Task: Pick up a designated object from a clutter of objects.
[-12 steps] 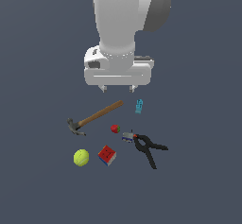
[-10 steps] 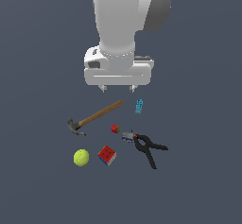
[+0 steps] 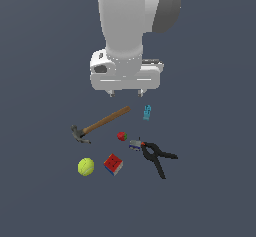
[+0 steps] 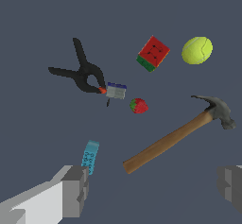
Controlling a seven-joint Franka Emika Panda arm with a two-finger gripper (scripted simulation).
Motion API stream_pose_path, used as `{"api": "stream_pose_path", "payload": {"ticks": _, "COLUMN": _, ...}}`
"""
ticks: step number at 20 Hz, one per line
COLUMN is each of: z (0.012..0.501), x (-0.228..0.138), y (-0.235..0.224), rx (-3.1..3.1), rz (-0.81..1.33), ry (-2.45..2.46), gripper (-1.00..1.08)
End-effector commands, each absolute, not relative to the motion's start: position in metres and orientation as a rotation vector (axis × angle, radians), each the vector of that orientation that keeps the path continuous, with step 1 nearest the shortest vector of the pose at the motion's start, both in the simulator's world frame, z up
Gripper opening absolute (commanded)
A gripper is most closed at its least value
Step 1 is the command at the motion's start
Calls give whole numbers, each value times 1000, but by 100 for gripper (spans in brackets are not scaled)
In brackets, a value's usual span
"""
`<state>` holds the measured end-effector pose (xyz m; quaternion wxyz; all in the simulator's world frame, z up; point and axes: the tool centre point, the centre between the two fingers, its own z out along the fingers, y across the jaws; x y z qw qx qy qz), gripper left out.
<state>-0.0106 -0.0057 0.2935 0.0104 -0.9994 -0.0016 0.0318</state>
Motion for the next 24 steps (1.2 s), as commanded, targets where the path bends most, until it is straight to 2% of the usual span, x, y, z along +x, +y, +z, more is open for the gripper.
{"api": "stream_pose_path", "payload": {"ticks": 1, "z": 293, "x": -10, "y": -5, "rx": -3119, "rz": 100, "ry": -7, "gripper": 100}}
{"api": "stream_pose_path", "payload": {"ticks": 13, "z": 260, "x": 19, "y": 12, "rx": -3131, "rz": 86, "ry": -241, "gripper": 100}}
{"api": "stream_pose_path", "payload": {"ticks": 24, "z": 177, "x": 71, "y": 60, "rx": -3069, "rz": 54, "ry": -755, "gripper": 100}}
